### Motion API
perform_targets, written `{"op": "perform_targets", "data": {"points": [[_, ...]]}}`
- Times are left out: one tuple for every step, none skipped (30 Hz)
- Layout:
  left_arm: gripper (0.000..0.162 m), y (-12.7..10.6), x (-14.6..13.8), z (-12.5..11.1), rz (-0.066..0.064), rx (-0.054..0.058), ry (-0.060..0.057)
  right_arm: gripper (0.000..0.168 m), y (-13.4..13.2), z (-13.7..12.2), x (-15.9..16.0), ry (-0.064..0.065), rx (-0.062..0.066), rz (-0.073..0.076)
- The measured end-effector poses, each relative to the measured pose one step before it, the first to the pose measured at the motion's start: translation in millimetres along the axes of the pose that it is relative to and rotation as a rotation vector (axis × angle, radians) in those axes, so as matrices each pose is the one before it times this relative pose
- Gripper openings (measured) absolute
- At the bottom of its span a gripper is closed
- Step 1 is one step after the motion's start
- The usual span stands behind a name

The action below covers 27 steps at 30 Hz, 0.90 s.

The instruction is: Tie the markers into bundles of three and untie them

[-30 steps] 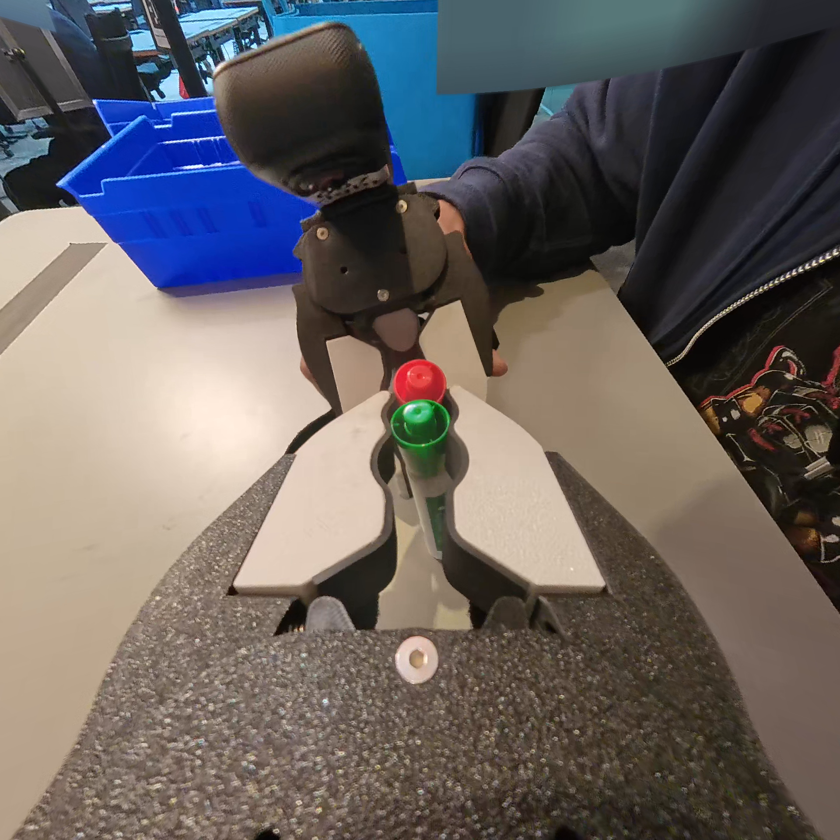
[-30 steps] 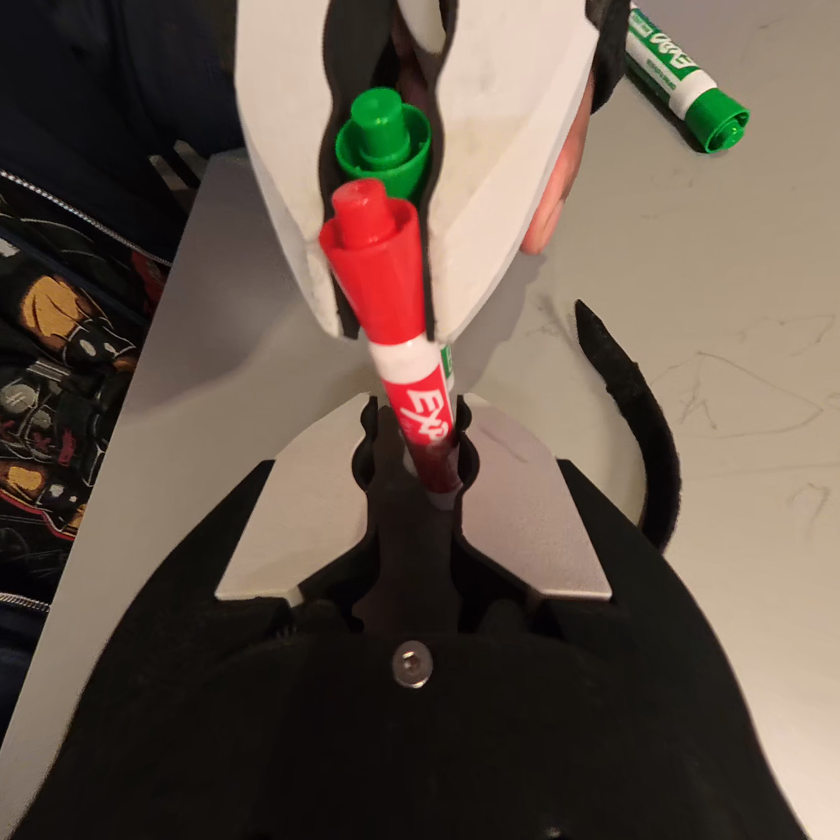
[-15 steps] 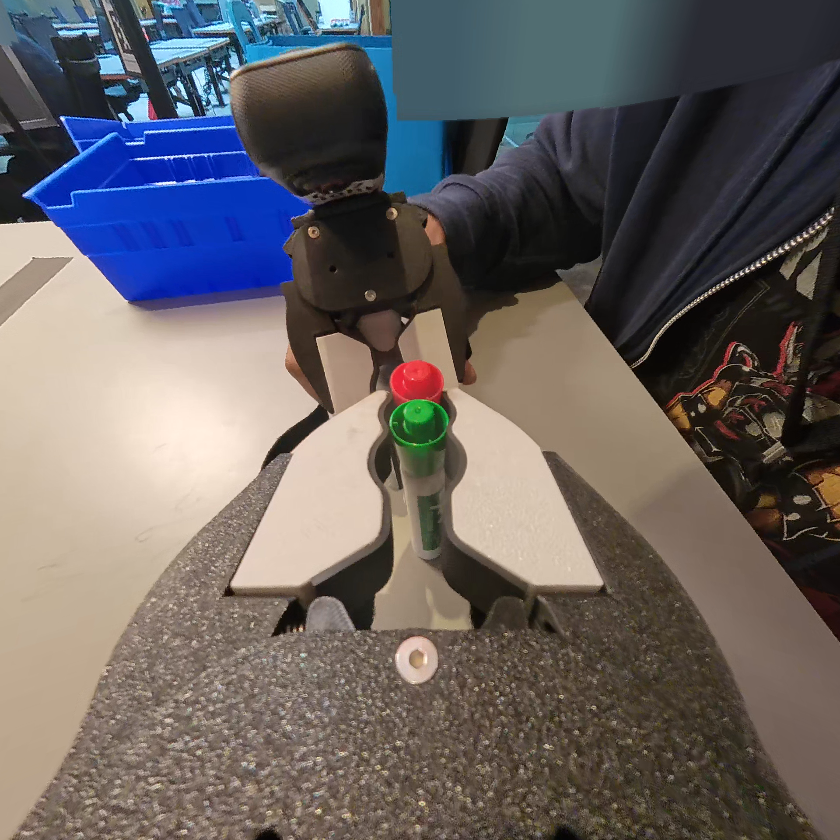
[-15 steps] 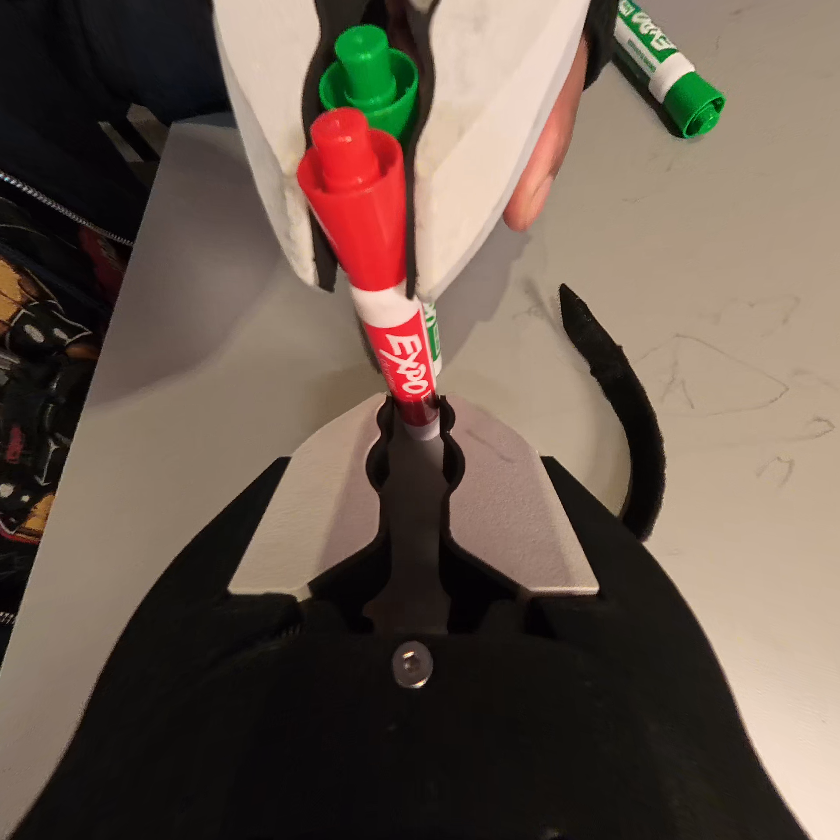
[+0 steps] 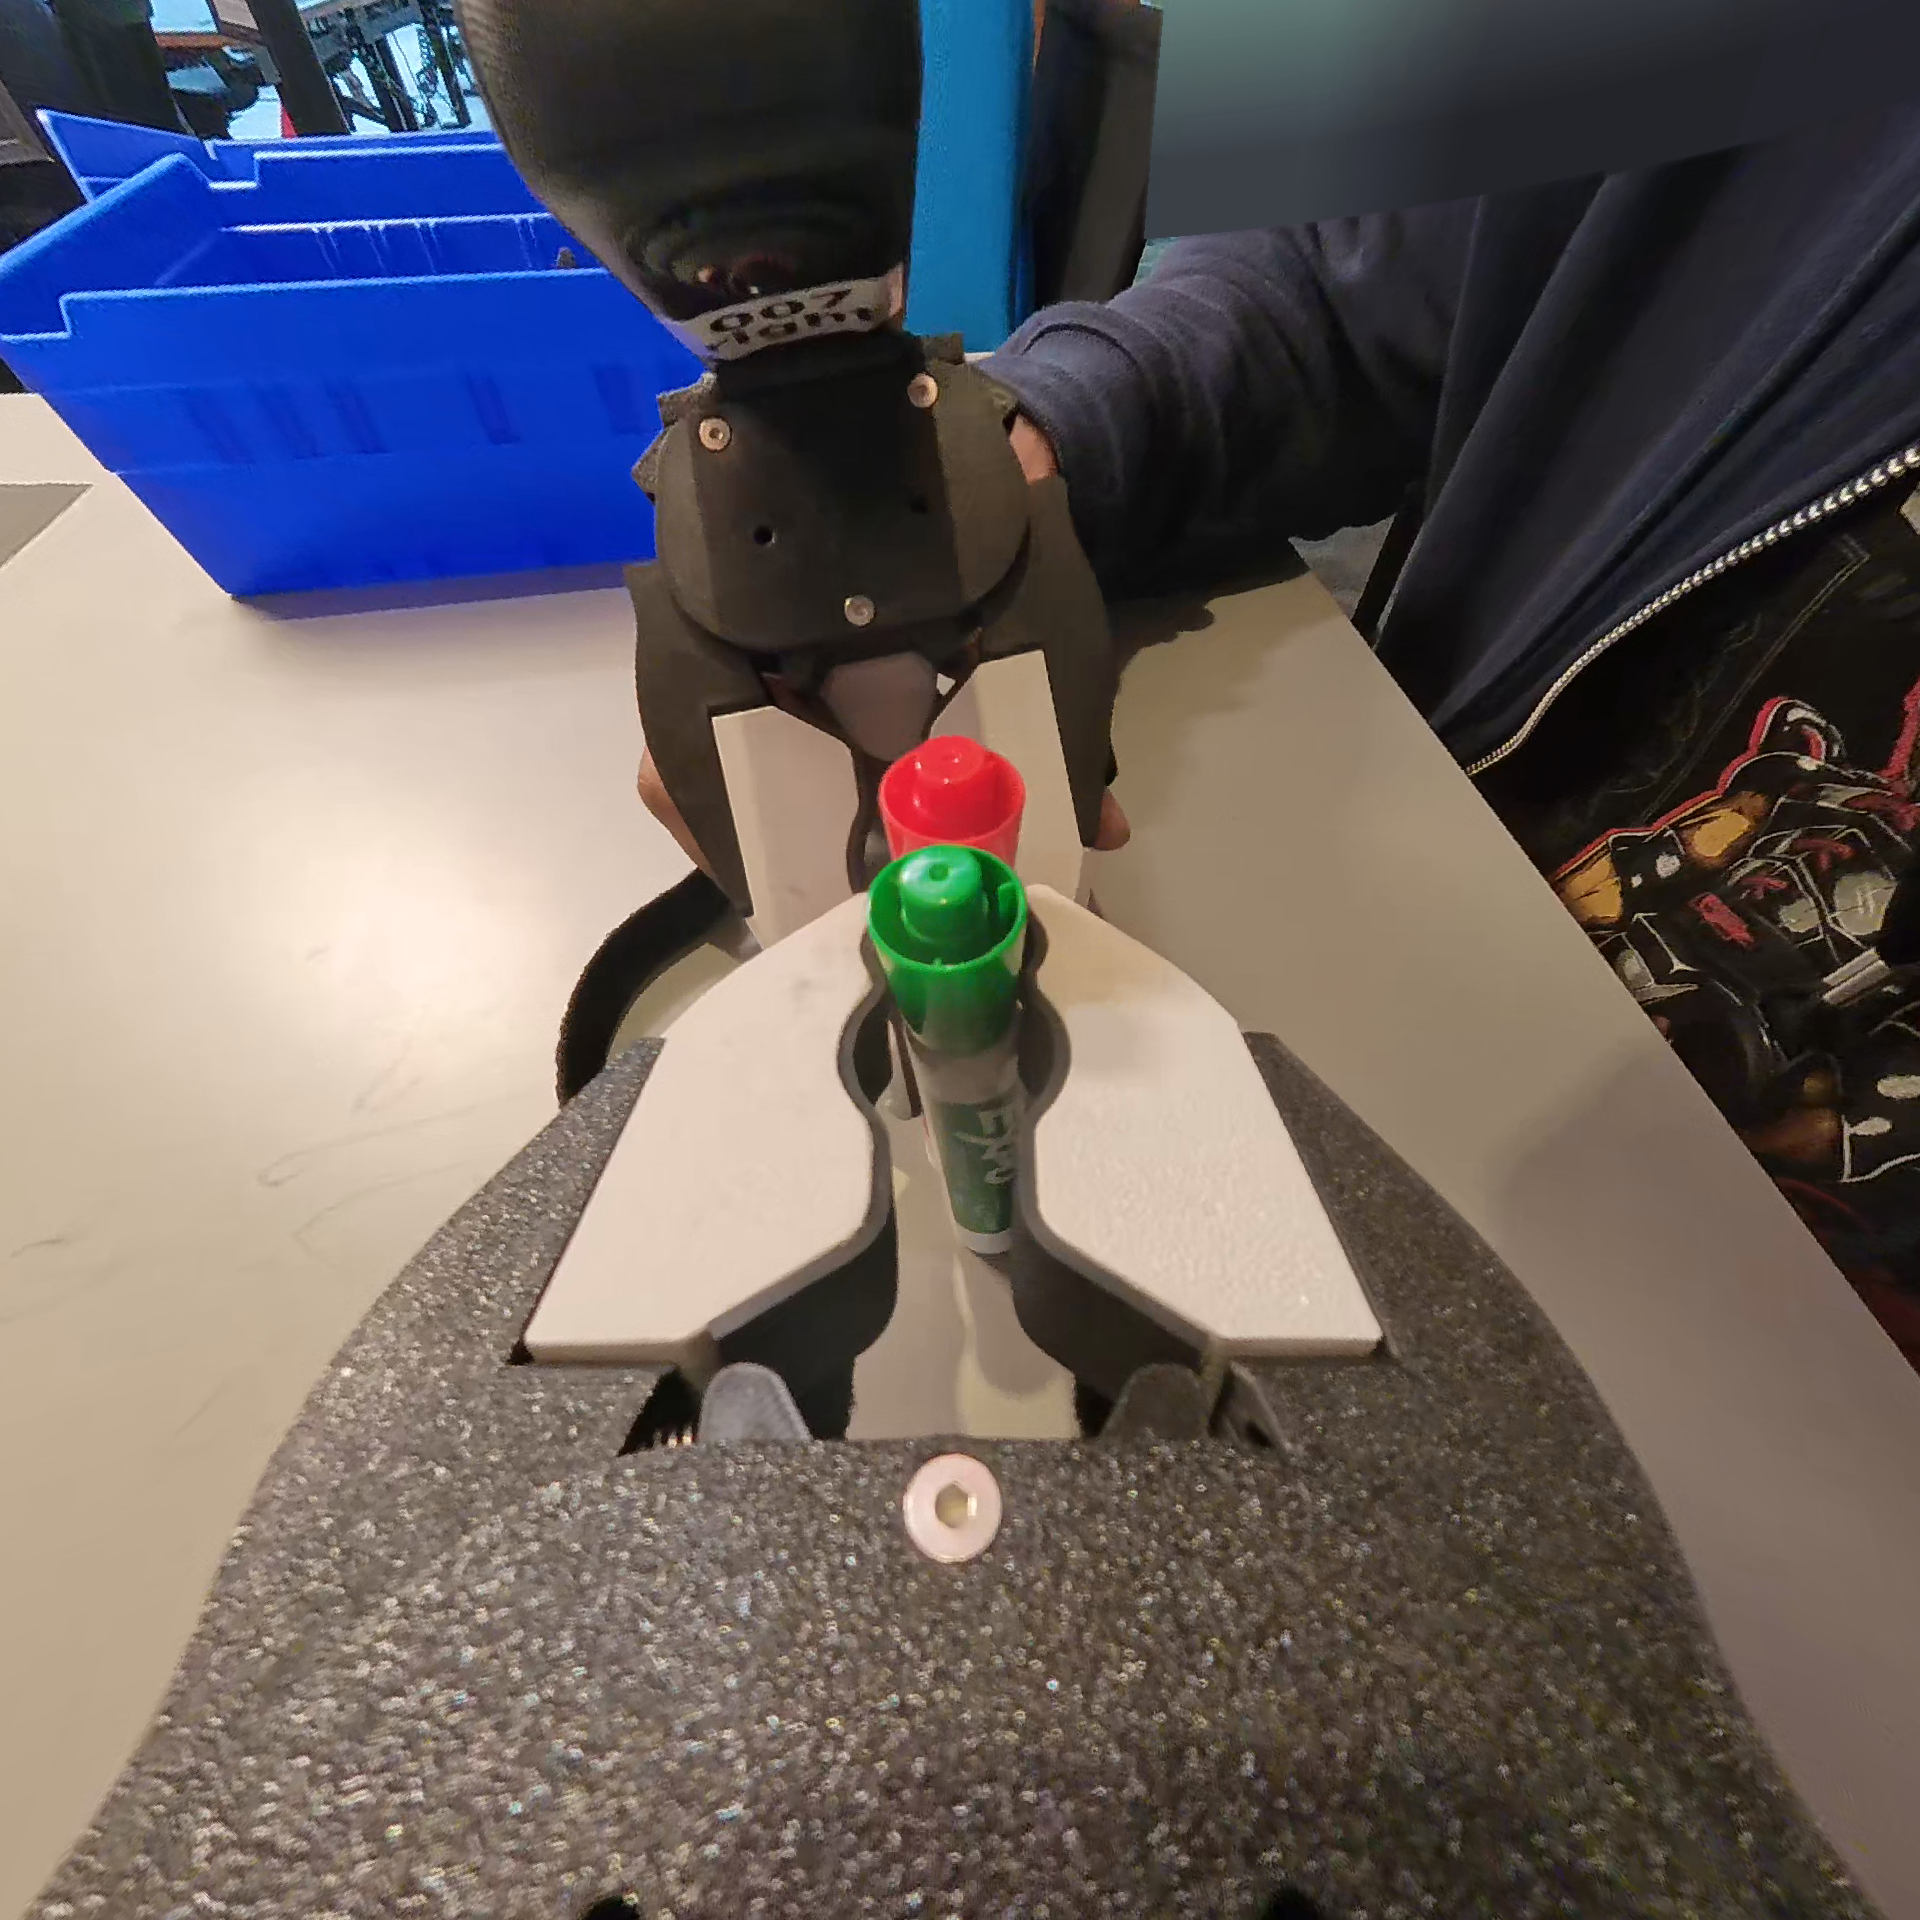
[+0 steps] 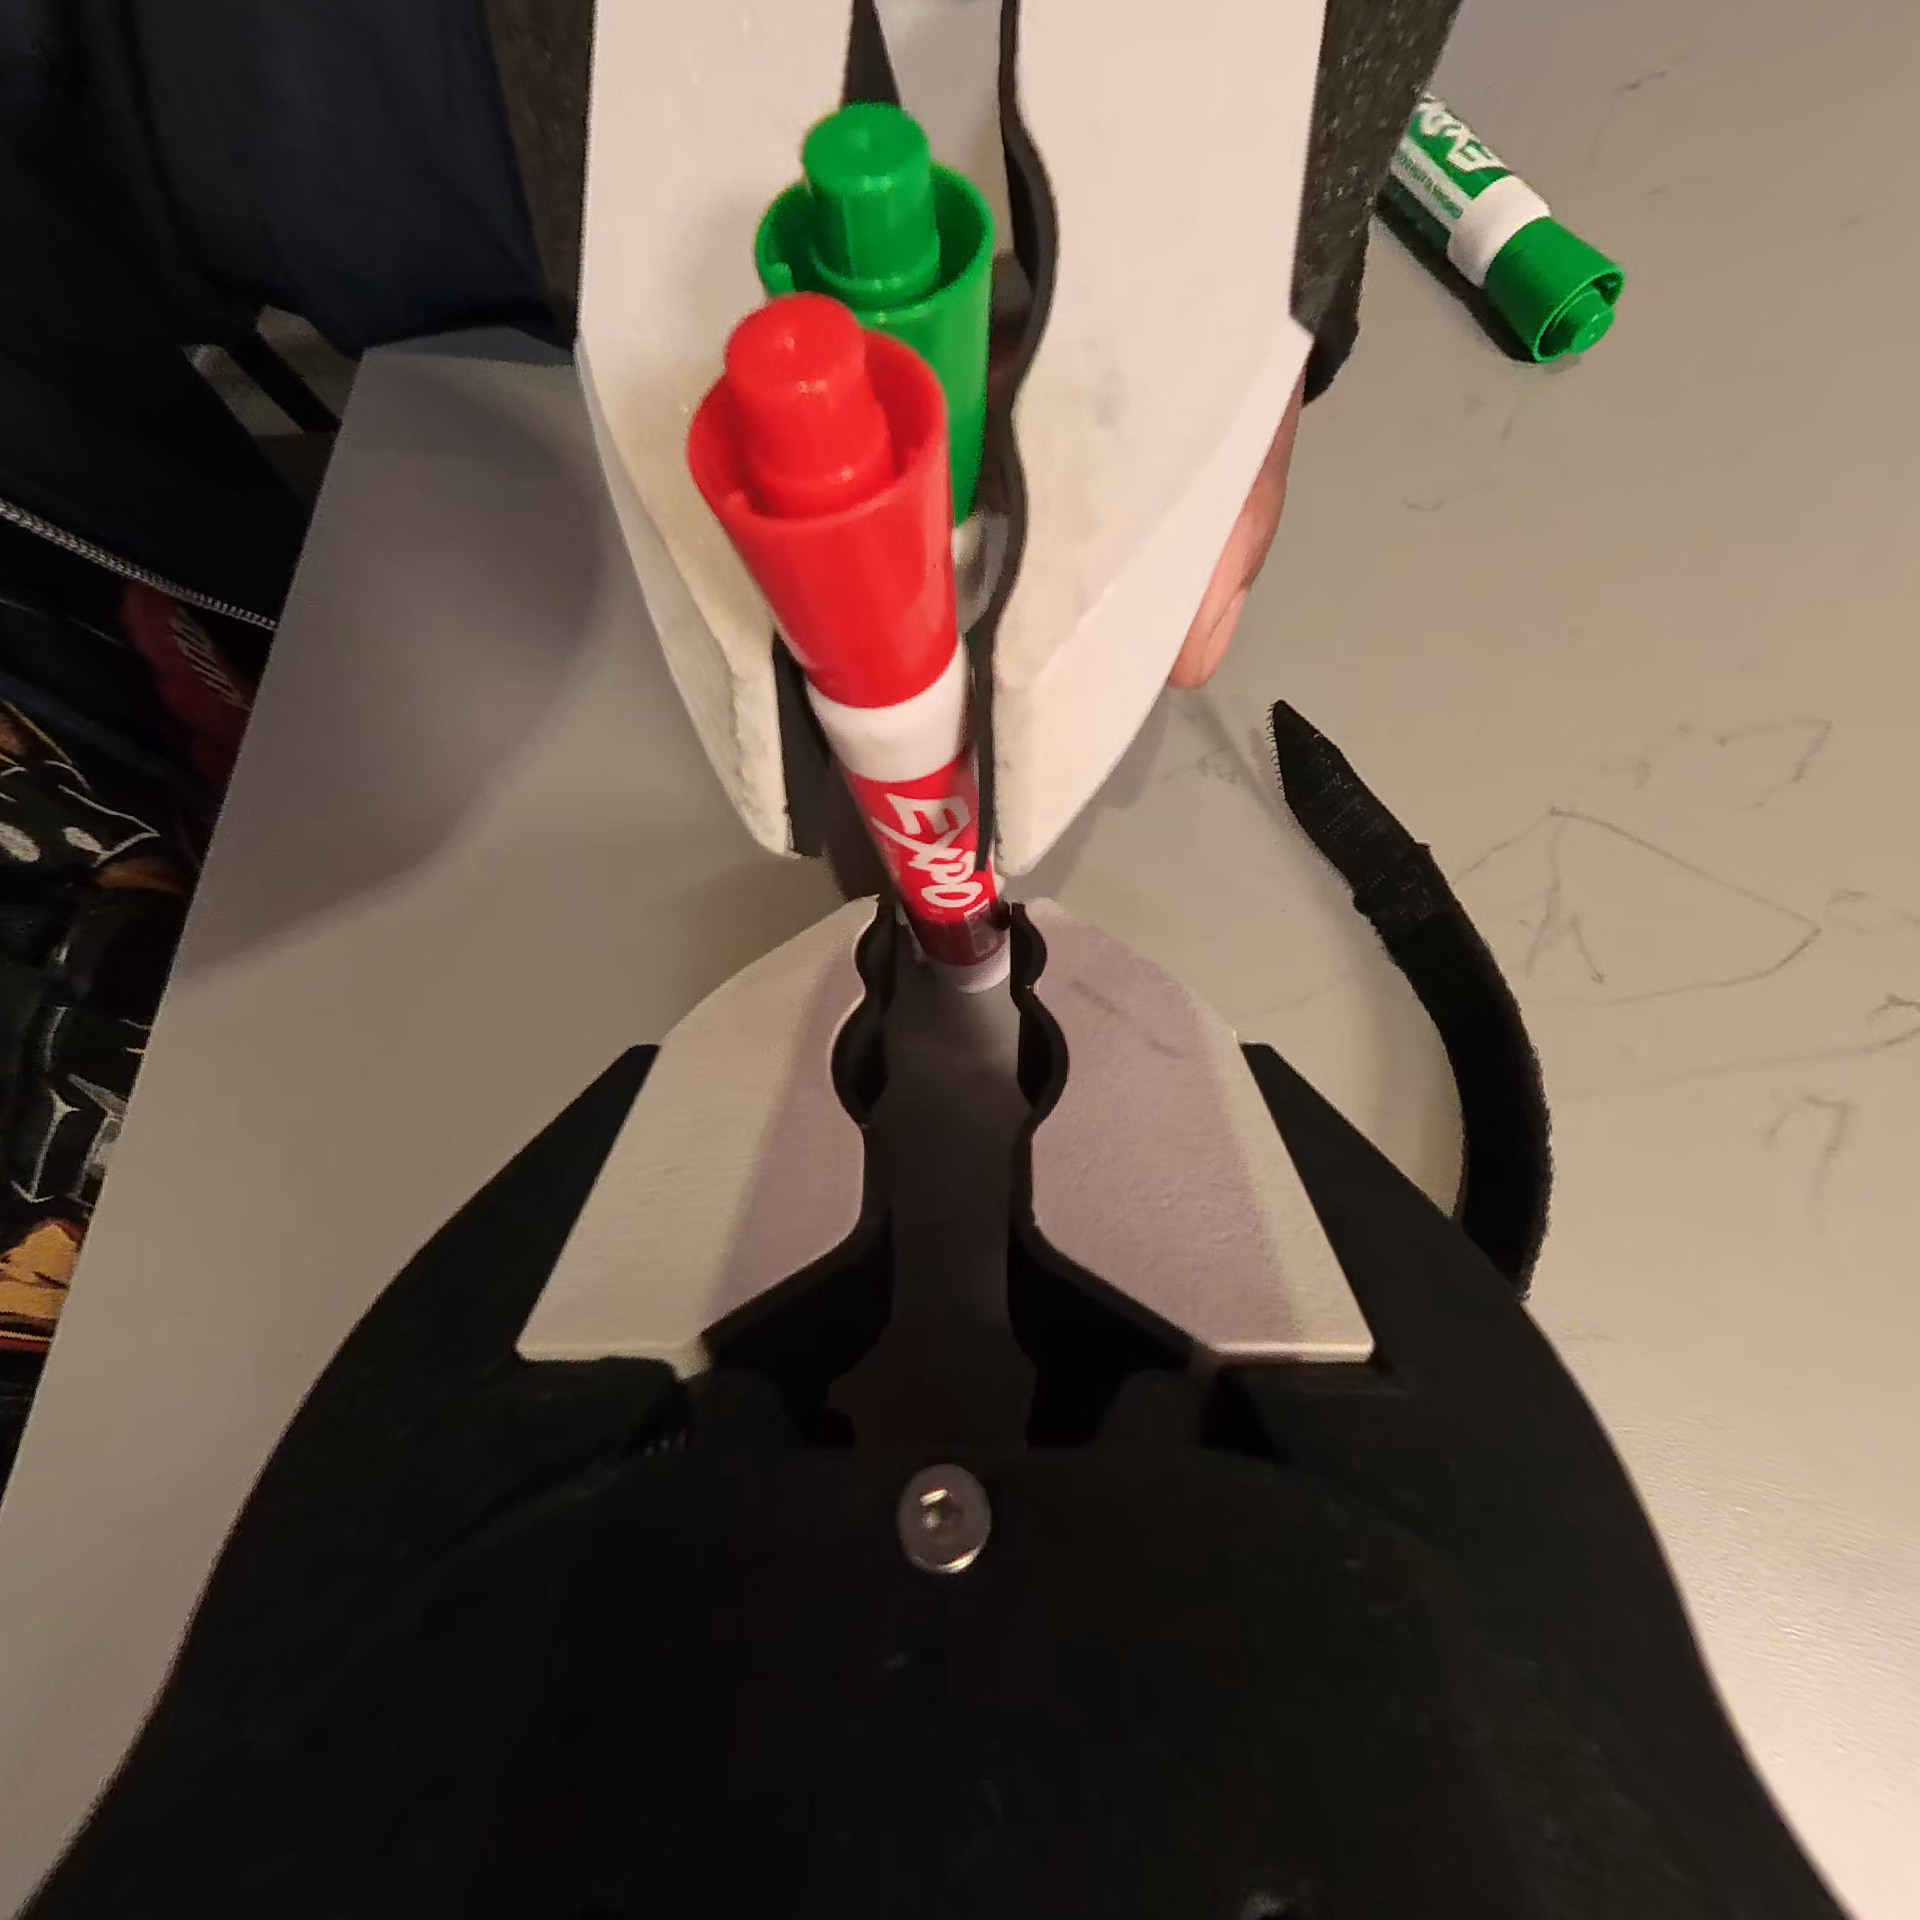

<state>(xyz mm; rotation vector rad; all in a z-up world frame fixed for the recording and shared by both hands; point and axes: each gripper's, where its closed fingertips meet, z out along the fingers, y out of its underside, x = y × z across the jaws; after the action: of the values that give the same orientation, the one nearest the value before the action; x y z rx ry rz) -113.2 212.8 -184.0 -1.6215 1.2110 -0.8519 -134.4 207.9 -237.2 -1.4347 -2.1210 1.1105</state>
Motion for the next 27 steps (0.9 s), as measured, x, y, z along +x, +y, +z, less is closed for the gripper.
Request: {"op": "perform_targets", "data": {"points": [[0.020,1.50,0.59,0.12,0.0016,-0.0046,0.0028,0.022,0.38,0.13,-0.26,-0.0051,0.0005,0.0046],[0.020,1.52,0.58,0.27,0.0038,-0.0053,0.0012,0.022,0.38,0.25,-0.33,-0.0039,0.0002,0.0010],[0.021,1.44,0.85,0.36,0.0031,-0.0049,0.0018,0.023,0.40,0.20,-0.31,-0.0017,0.0000,-0.0016],[0.021,0.92,0.82,0.48,-0.0001,-0.0025,0.0030,0.023,0.60,0.19,-0.29,-0.0007,-0.0023,-0.0020],[0.023,0.83,0.64,0.72,-0.0032,-0.0004,0.0030,0.023,0.68,0.21,0.12,0.0020,-0.0039,-0.0016],[0.024,0.99,0.39,1.06,-0.0036,-0.0022,0.0024,0.023,0.45,0.16,0.23,0.0022,-0.0021,-0.0023],[0.024,1.74,0.30,1.08,-0.0022,-0.0066,0.0036,0.023,-0.01,0.04,-0.06,0.0003,0.0002,-0.0018],[0.025,1.85,0.39,1.11,-0.0018,-0.0099,0.0030,0.023,-0.12,0.00,-0.09,-0.0011,0.0016,-0.0001],[0.026,1.22,0.20,0.76,-0.0016,-0.0099,0.0018,0.023,-0.17,0.10,-0.02,-0.0012,0.0023,0.0022],[0.027,0.67,0.19,0.52,0.0008,-0.0056,0.0001,0.023,-0.20,0.26,0.05,-0.0011,0.0023,0.0040],[0.027,1.32,0.12,0.44,-0.0004,-0.0087,-0.0003,0.023,-0.19,0.14,0.09,-0.0010,0.0016,0.0034],[0.027,2.48,-0.36,0.58,-0.0028,-0.0169,-0.0018,0.023,-0.11,0.20,0.02,0.0004,0.0010,0.0012],[0.028,3.18,-0.59,1.03,-0.0019,-0.0221,-0.0030,0.023,-0.11,0.25,-0.16,0.0008,-0.0007,-0.0001],[0.030,3.39,-0.36,1.21,-0.0026,-0.0236,-0.0013,0.023,0.14,0.42,-0.26,0.0005,-0.0022,-0.0007],[0.030,2.51,0.01,1.22,-0.0044,-0.0185,0.0018,0.023,1.04,0.77,-0.21,0.0010,-0.0079,-0.0006],[0.030,1.05,0.07,0.71,-0.0051,-0.0085,0.0017,0.023,1.88,1.23,0.16,0.0038,-0.0142,-0.0027],[0.030,0.75,-0.10,0.56,-0.0050,-0.0058,0.0028,0.023,1.17,0.86,0.31,0.0070,-0.0100,-0.0045],[0.029,0.53,-0.37,0.26,-0.0063,-0.0042,0.0015,0.023,0.91,0.82,0.33,0.0076,-0.0078,-0.0052],[0.029,0.64,-0.34,0.46,-0.0080,-0.0044,0.0022,0.023,0.97,0.52,0.45,0.0070,-0.0078,-0.0039],[0.028,0.35,-0.75,0.47,-0.0060,-0.0038,-0.0009,0.023,1.00,0.69,0.36,0.0044,-0.0078,-0.0004],[0.027,0.63,-0.94,0.60,-0.0050,-0.0051,-0.0037,0.023,0.97,0.59,0.43,0.0037,-0.0070,0.0023],[0.025,0.67,-0.66,0.56,-0.0036,-0.0053,-0.0015,0.023,0.89,0.45,0.22,0.0013,-0.0062,0.0027],[0.020,0.29,-0.27,0.47,-0.0022,-0.0029,-0.0005,0.023,0.31,0.33,0.01,0.0013,-0.0033,0.0011],[0.020,-0.16,-1.70,0.07,-0.0053,0.0006,-0.0089,0.023,0.17,0.15,0.15,0.0011,-0.0007,0.0007],[0.020,0.05,-0.17,-0.11,-0.0059,0.0005,0.0040,0.022,0.00,-0.08,0.13,0.0001,0.0005,0.0021],[0.019,0.04,0.74,-0.17,-0.0043,-0.0003,0.0108,0.023,-0.14,-0.16,-0.07,-0.0017,0.0017,0.0022],[0.019,0.03,-0.65,-0.22,-0.0057,0.0001,-0.0004,0.022,-0.30,-0.26,-0.01,-0.0029,0.0029,0.0029]]}}
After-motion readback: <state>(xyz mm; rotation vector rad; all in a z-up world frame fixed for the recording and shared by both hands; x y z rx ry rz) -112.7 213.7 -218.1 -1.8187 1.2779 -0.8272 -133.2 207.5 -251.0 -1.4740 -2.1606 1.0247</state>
